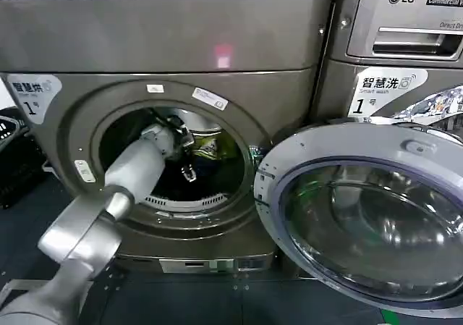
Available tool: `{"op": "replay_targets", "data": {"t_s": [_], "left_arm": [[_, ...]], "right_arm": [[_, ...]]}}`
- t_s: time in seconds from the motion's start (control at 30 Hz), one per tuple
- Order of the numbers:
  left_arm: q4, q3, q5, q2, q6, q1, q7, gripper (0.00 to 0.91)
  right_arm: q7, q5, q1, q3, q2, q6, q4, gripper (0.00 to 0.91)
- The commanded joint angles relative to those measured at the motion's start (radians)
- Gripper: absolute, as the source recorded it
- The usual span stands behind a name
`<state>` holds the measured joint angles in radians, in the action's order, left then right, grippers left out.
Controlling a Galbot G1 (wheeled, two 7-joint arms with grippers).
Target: Grasp the clothes from the dryer.
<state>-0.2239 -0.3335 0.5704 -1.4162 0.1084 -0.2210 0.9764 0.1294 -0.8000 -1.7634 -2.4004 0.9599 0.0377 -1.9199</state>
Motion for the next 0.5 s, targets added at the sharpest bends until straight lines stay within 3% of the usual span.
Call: {"op": "replay_targets", "data": {"t_s": [0.03,0.5], "left_arm": [[0.03,-0.035,0.037,-0.002,-0.076,0.005,-0.005,0.907],[0.052,-0.059,0.042,-0.019,-0.051,0.054,-0.008,0.907]], "right_arm": [[0.0,0.002,0.004,0.005,0.0,-0.002,-0.003,0.907],[0.005,0.02,0.01,0.009,-0.011,-0.013,0.011,0.907]]}}
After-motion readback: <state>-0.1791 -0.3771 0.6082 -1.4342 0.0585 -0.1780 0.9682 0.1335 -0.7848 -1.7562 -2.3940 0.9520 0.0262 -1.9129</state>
